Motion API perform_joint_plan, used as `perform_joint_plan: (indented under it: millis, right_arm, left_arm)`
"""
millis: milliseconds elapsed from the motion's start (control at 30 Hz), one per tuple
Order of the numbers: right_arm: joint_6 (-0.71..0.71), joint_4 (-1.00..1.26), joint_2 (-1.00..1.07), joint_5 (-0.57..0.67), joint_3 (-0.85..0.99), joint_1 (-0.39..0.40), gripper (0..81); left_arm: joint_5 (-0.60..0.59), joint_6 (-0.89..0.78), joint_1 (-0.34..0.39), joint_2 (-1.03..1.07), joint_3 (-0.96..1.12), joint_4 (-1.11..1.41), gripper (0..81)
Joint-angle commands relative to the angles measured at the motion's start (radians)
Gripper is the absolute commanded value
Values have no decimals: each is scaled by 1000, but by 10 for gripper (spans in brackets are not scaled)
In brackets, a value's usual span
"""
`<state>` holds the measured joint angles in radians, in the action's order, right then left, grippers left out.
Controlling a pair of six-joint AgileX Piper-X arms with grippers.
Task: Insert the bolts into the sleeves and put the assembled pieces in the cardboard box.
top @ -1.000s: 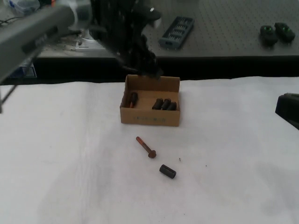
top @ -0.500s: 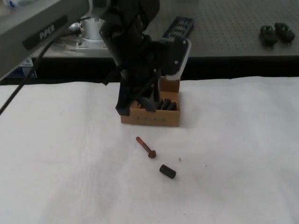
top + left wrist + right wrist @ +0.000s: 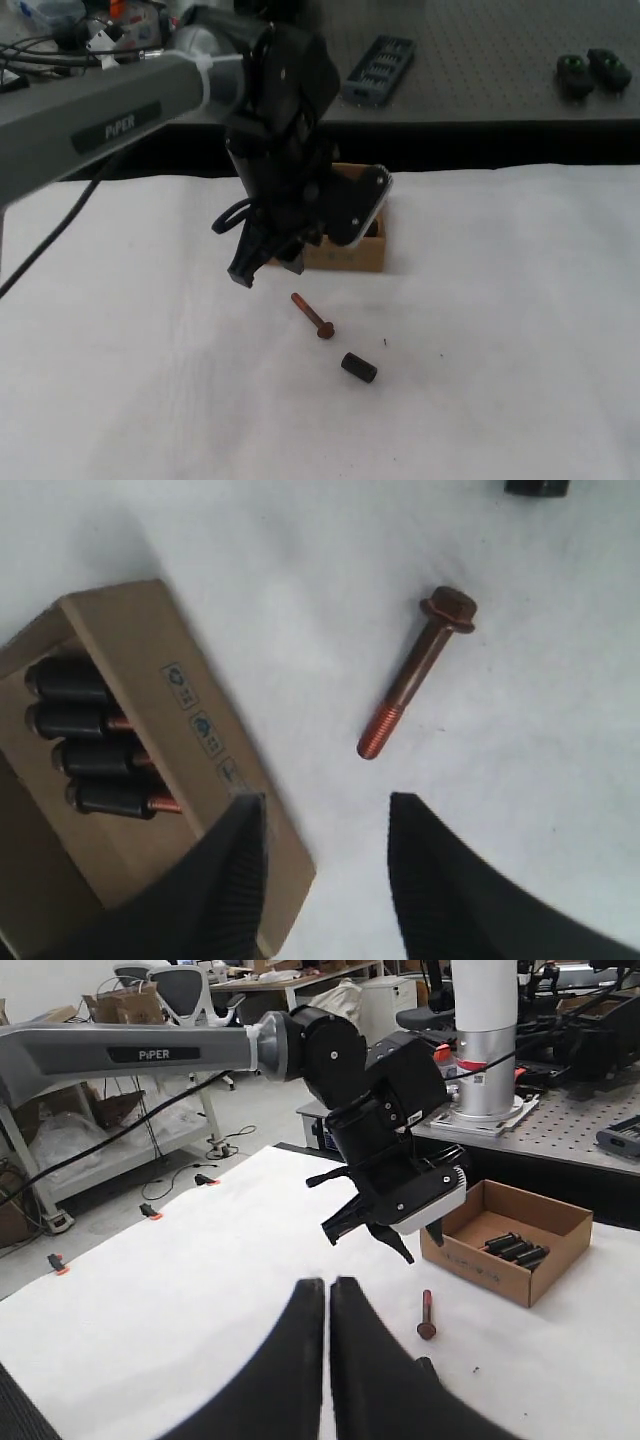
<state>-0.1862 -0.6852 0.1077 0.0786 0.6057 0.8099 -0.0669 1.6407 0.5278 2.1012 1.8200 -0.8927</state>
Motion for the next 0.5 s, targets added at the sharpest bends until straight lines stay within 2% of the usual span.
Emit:
perform_joint_plan:
  millis: [0, 133, 467]
  right_arm:
    - [9, -7, -2, 10, 6, -5, 25]
    - [9, -6, -42, 10, 6, -5, 25]
    - [7, -12, -54, 7, 6, -5, 25]
  left_arm:
    - [15, 51, 4, 4, -7, 17, 300]
    - [31, 70, 7, 33, -7, 7, 300]
    - [-27, 73, 32, 84, -8, -21, 300]
